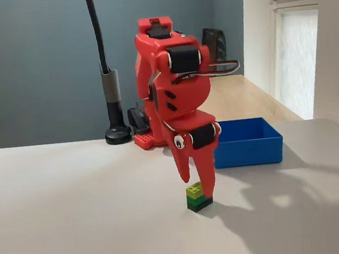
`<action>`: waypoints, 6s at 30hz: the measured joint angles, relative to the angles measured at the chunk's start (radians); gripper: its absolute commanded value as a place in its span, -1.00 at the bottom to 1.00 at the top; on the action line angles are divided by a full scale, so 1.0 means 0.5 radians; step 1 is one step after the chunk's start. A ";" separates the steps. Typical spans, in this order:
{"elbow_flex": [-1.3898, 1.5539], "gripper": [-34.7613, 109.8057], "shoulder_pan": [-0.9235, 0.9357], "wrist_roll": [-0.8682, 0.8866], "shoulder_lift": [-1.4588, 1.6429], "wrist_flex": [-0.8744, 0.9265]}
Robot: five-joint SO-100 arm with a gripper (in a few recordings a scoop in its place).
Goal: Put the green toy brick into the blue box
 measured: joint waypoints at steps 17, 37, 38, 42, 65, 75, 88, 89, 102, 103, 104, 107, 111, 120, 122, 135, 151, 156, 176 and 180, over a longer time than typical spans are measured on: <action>-0.175 -0.52 -0.037 0.025 -0.245 -0.080; -0.160 -0.52 -0.055 0.092 -0.249 0.104; -0.150 -0.52 -0.055 0.083 -0.242 0.114; -0.049 -0.52 -0.071 0.049 -0.074 0.153; 0.758 -0.52 -0.847 0.144 1.243 0.206; 0.871 -0.52 -1.365 0.451 1.430 0.279; 0.899 -0.52 -1.568 0.675 1.430 0.313; 0.914 -0.52 -1.571 0.684 1.430 0.313; 1.295 -0.52 -1.583 0.485 1.433 -0.021; 1.328 -0.52 -1.580 0.463 1.433 -0.064; 1.362 -0.52 -1.577 0.445 1.433 -0.104; 1.436 -0.52 -1.583 0.402 1.433 -0.221; 1.491 -0.52 -1.605 0.347 1.433 -0.313; 1.497 -0.19 -1.605 0.282 1.430 -0.350; 1.497 -0.19 -1.592 0.282 1.430 -0.350; 1.301 -0.52 -1.583 0.393 1.430 -0.043; 0.813 -0.52 -0.893 0.362 1.436 0.255; 0.813 -0.52 -0.531 0.295 1.436 0.255; 1.414 -0.52 0.077 0.417 2.108 -0.184; 1.758 -0.52 0.150 0.430 2.393 -0.356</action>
